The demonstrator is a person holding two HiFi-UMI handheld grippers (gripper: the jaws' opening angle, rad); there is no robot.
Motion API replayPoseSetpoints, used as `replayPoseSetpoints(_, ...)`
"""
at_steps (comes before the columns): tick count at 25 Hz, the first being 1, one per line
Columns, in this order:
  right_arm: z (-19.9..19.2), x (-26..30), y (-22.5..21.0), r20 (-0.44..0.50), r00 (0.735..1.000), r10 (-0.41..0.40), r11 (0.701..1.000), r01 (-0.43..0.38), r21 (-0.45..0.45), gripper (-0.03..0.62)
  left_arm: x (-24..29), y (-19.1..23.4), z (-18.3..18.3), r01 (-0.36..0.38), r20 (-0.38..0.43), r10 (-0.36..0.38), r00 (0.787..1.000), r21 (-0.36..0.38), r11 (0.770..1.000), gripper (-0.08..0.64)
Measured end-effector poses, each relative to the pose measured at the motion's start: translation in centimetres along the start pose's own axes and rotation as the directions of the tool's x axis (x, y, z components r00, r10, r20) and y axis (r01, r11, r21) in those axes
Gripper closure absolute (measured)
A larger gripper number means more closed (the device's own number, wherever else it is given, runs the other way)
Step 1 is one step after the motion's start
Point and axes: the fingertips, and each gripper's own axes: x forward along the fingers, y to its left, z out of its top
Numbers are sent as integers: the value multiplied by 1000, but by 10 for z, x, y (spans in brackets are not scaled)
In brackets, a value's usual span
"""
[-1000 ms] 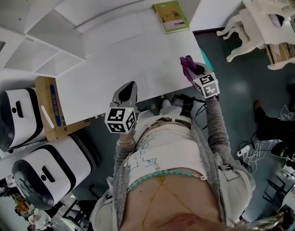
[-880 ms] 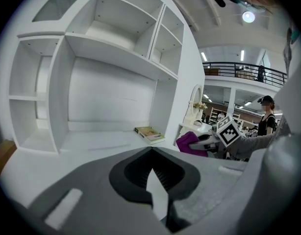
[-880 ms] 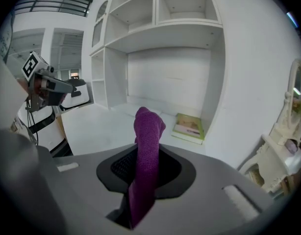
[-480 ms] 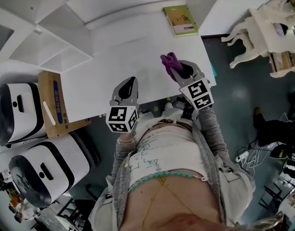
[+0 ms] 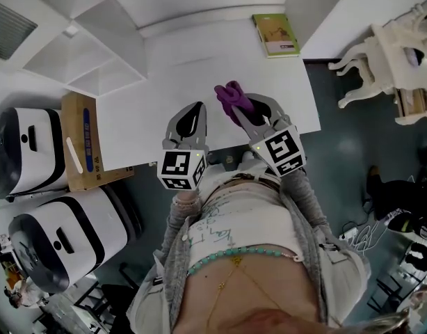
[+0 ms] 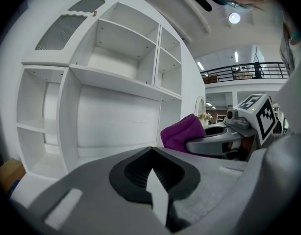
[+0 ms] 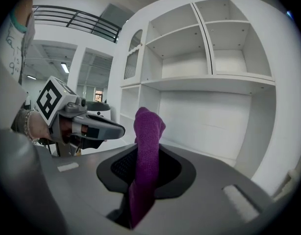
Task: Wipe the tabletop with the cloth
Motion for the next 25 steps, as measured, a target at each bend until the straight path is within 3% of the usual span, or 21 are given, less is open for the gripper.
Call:
replayPoseSetpoints(7, 13, 0, 11, 16, 1000, 4, 1000, -4, 4, 503, -3, -4, 3, 18, 1, -18, 1000, 18, 1000, 560)
replayPoseSetpoints(25, 6, -14, 1, -1, 999, -36, 999, 36, 14, 503, 2, -23, 4, 51, -1, -51, 999, 20, 998, 560)
